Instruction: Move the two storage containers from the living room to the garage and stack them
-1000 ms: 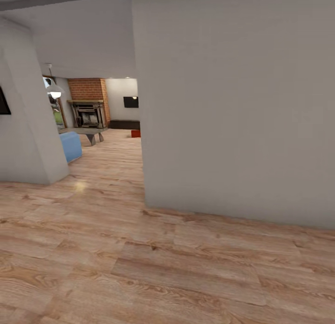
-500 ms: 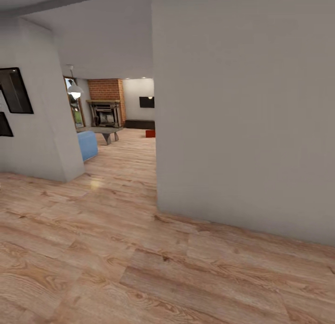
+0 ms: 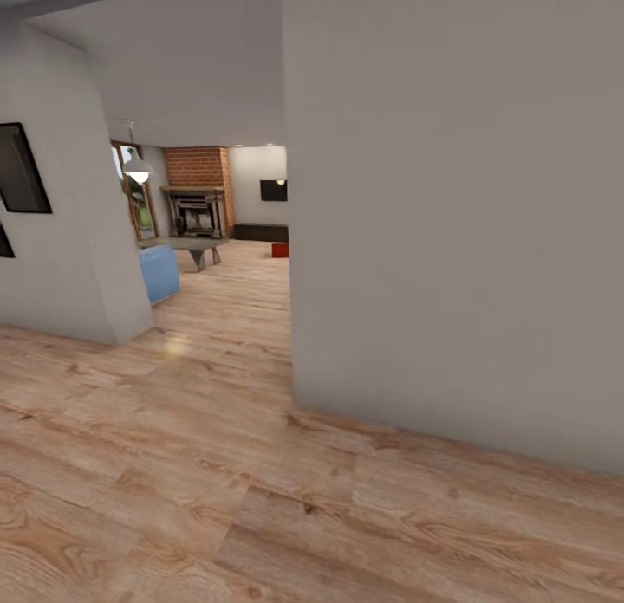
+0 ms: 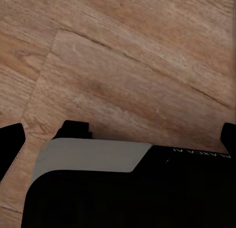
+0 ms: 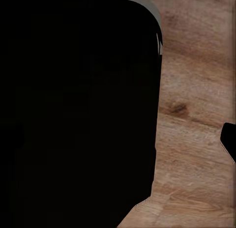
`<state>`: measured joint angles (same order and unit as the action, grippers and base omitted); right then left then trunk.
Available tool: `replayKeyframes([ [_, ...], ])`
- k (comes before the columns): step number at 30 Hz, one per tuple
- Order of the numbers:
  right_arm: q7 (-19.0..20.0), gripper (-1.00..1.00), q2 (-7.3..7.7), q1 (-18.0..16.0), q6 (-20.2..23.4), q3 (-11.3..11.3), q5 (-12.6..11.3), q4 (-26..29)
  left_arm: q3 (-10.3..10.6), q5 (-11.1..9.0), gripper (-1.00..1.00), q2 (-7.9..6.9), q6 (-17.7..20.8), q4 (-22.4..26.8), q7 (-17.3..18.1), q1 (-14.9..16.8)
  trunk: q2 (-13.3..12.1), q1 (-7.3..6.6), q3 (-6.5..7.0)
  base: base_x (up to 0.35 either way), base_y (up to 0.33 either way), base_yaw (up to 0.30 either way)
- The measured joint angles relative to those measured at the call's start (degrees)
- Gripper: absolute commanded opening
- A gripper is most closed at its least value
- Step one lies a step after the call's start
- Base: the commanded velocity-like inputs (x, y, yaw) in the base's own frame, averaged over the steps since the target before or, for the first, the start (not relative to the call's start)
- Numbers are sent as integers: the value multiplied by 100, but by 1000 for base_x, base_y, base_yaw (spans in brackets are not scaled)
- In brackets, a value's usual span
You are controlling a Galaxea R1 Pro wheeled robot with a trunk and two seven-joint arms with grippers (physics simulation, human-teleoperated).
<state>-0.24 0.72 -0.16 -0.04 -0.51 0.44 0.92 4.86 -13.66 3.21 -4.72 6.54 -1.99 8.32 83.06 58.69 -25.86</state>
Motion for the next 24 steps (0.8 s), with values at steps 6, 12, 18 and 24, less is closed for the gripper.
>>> replayKeyframes([
  [6,0,100,-6,0,1,5,-3,1,0,0,100,3,0,0,0,0,0,0,5,343,0,-11],
  [12,0,100,-8,0,1,6,-4,2,0,0,100,-1,0,0,0,0,0,0,6,343,0,-2],
  [18,0,100,-7,0,-3,9,-2,2,0,0,100,-1,0,0,0,0,0,0,7,343,0,0],
  [24,0,100,-10,0,-1,7,-2,2,0,0,100,1,0,0,-1,0,0,0,7,343,22,0],
])
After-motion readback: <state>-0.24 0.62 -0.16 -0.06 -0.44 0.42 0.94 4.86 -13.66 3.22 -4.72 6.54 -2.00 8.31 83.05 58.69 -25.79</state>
